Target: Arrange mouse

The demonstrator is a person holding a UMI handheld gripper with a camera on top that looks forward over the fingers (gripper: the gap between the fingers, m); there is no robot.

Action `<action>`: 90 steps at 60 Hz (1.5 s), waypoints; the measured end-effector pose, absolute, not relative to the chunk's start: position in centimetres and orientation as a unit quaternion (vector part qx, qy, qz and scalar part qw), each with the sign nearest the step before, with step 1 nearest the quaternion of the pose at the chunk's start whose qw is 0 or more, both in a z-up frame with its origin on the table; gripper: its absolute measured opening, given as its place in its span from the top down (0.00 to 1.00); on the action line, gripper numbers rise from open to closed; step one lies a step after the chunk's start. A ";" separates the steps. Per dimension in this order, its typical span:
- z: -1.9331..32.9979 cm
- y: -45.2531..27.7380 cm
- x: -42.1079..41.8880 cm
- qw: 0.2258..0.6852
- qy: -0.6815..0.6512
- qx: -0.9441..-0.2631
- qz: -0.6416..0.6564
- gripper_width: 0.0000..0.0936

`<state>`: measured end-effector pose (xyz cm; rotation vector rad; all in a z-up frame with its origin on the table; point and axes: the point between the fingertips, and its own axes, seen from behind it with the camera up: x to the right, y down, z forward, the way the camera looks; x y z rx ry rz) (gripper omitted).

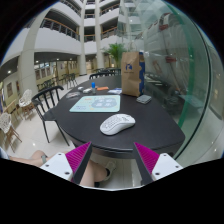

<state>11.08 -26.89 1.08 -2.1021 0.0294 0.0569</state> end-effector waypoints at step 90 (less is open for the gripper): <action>4.6 5.3 -0.1 0.492 -0.019 -0.870 0.020 0.64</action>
